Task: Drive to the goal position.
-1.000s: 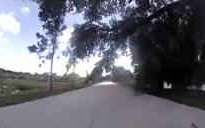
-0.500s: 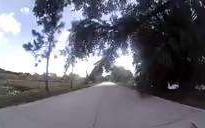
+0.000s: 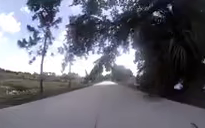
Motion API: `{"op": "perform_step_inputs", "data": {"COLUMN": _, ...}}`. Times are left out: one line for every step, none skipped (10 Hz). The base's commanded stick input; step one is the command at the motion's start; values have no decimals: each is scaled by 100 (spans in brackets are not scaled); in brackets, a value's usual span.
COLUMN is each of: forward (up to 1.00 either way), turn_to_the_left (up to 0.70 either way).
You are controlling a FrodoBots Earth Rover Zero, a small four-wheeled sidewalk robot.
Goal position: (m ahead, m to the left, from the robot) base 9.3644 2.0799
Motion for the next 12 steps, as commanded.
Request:
{"op": "perform_step_inputs", "data": {"forward": 85, "turn_to_the_left": 0}}
{"op": "perform_step_inputs", "data": {"forward": 85, "turn_to_the_left": 0}}
{"op": "perform_step_inputs", "data": {"forward": 85, "turn_to_the_left": 0}}
{"op": "perform_step_inputs", "data": {"forward": 85, "turn_to_the_left": 0}}
{"op": "perform_step_inputs", "data": {"forward": 85, "turn_to_the_left": 0}}
{"op": "perform_step_inputs", "data": {"forward": 85, "turn_to_the_left": 0}}
{"op": "perform_step_inputs", "data": {"forward": 85, "turn_to_the_left": 0}}
{"op": "perform_step_inputs", "data": {"forward": 85, "turn_to_the_left": 0}}
{"op": "perform_step_inputs", "data": {"forward": 85, "turn_to_the_left": 0}}
{"op": "perform_step_inputs", "data": {"forward": 85, "turn_to_the_left": 0}}
{"op": "perform_step_inputs", "data": {"forward": 85, "turn_to_the_left": 0}}
{"op": "perform_step_inputs", "data": {"forward": 85, "turn_to_the_left": 0}}
